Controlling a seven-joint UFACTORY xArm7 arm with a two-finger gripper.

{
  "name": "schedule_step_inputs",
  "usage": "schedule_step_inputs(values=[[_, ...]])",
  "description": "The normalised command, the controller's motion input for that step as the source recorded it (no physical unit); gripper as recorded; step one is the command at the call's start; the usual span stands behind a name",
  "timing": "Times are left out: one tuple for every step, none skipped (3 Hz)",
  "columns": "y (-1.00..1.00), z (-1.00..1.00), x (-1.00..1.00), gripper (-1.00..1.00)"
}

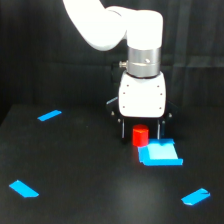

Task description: Pick up the red object from the table

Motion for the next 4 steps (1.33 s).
schedule_step_inputs(values=[[-0.1, -0.03, -0.07, -0.17], [0.05, -0.03, 0.03, -0.28], [-0.09, 0.09, -0.05, -0.8], [-0.09, 0.02, -0.1, -0.86]])
